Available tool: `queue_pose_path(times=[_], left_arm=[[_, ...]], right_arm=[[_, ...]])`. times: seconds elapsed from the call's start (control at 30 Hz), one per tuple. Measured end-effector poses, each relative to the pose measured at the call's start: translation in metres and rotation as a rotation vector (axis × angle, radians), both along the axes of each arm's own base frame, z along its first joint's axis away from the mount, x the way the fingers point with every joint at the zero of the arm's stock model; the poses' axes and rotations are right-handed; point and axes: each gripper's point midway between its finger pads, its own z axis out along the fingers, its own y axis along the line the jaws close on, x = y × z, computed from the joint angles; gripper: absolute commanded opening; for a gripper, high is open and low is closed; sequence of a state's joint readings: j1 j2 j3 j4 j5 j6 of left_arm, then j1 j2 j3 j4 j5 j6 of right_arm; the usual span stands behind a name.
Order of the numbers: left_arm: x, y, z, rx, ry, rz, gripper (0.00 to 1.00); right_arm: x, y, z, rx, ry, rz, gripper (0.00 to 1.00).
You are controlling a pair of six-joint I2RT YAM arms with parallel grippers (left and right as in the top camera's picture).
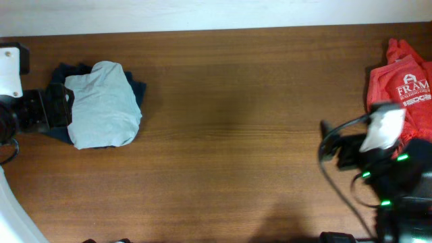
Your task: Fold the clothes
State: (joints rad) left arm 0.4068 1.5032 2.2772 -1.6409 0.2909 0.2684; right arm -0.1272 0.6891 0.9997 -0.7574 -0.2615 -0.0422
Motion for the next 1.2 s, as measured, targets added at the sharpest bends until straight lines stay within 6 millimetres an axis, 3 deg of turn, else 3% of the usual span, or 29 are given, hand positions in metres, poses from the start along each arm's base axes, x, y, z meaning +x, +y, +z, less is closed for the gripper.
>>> queue_pose_path(times=[0.03,0.17,0.33,0.5,0.77,1.2], left_arm=[[0.000,0.000,0.000,0.000,0.000,0.000,0.99],[0.000,0.000,0.000,0.000,0.001,0.000,0.99],[0.000,0.000,0.000,0.000,0.000,0.000,0.99],[0.000,0.000,0.000,0.000,0.001,0.000,0.99],[0.000,0.000,0.000,0.000,0.001,0.000,0.99],[0.000,0.000,0.000,0.000,0.001,0.000,0.99]], right_arm=[[-0.002,0.001,-0.028,0.003,0.026,0.003,0.98],[-0.009,0.015,-0.090,-0.006,0.008,0.058,0.99],[-0.022,0.044,-0.125,-0.021,-0.123,0.175,0.99],[-0.027,0.046,-0.160,-0.026,-0.115,0.184,0.98],[-0.018,0.047,-0.176,-0.024,-0.190,0.183,0.99],[-0.017,0.048,-0.173,-0.022,-0.211,0.191,0.99]])
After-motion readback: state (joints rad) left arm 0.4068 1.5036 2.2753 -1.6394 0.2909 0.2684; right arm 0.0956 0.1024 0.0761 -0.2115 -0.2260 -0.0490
